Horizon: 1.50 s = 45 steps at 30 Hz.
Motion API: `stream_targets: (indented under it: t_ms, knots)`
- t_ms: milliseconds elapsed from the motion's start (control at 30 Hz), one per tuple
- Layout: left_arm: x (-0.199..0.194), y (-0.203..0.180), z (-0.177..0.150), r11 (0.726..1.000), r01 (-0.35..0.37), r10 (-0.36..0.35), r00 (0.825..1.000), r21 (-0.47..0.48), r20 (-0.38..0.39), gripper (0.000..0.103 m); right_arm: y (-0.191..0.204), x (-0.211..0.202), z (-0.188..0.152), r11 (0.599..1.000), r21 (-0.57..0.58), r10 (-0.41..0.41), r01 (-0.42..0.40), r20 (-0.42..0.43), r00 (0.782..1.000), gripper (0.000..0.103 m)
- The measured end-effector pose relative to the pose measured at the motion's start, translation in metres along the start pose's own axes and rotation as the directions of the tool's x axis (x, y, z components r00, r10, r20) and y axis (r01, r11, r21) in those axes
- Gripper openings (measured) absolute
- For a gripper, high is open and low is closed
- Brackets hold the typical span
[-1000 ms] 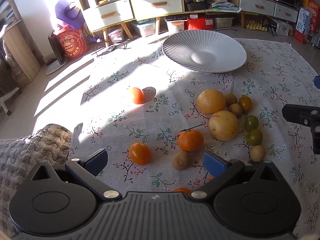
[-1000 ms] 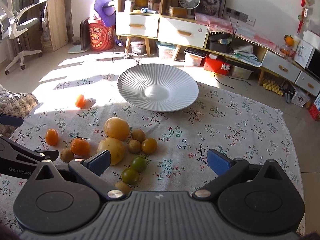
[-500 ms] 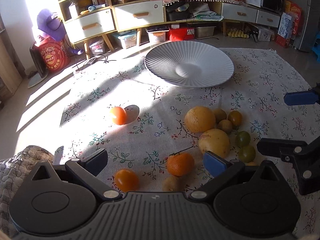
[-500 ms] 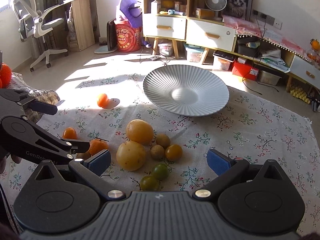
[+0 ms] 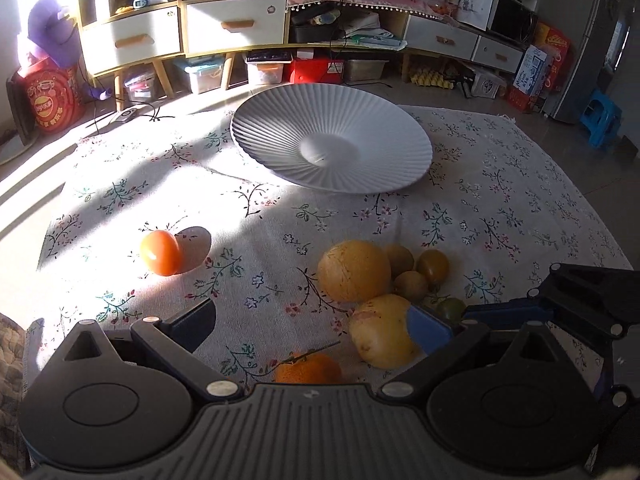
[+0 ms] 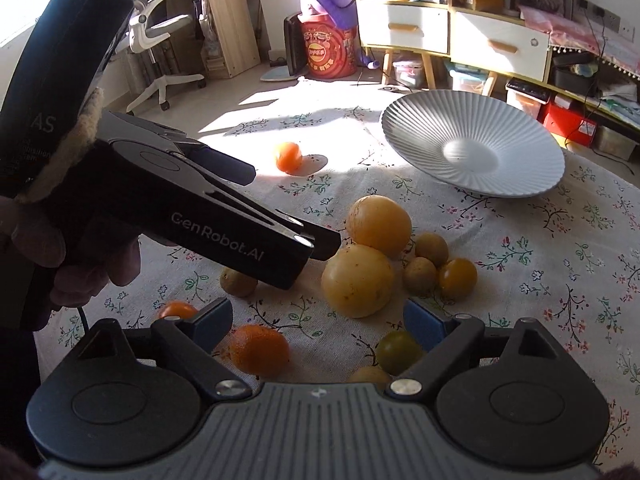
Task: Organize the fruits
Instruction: 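Grasp the orange-yellow fruit with the left tool while the right tool grasps the pale yellow fruit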
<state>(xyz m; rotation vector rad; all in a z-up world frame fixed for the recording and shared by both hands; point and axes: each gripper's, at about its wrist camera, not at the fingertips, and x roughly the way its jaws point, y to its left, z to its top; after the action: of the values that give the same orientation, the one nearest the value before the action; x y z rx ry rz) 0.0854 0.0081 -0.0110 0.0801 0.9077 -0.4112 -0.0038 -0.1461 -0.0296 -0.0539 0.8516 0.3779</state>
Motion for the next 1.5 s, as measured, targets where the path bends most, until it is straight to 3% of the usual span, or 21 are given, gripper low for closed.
stream_targets:
  t_ms: [133,333,467,767,900,1500]
  knots:
    - [0.015,-0.001,0.006,0.997,0.043,-0.045,0.999,-0.061,-0.020,0.090,-0.005,0.006,0.002,0.999,0.033,0.005,-0.005,0.009,1.000,0.075]
    - [0.028,0.003,0.008,0.992,0.061,-0.064,0.998,-0.111,-0.026,0.076,-0.017,0.018,0.004,0.994,0.108,-0.034,0.033,0.007,0.999,0.065]
    - [0.033,0.007,0.009,0.983,0.103,-0.107,0.994,-0.149,-0.016,0.068,-0.025,0.024,0.004,0.988,0.146,-0.053,0.053,0.001,0.999,0.060]
    - [0.040,0.008,0.009,0.971,0.124,-0.129,0.991,-0.207,-0.015,0.054,-0.024,0.033,0.004,0.984,0.167,-0.069,0.069,-0.010,0.998,0.055]
    - [0.040,0.006,0.010,0.970,0.132,-0.137,0.990,-0.202,-0.012,0.040,-0.023,0.036,0.005,0.983,0.169,-0.077,0.079,-0.017,0.997,0.047]
    - [0.022,0.017,0.012,0.966,0.103,-0.097,0.995,-0.236,0.039,0.037,-0.022,0.022,0.014,0.979,0.187,-0.081,0.081,-0.004,0.997,0.046]
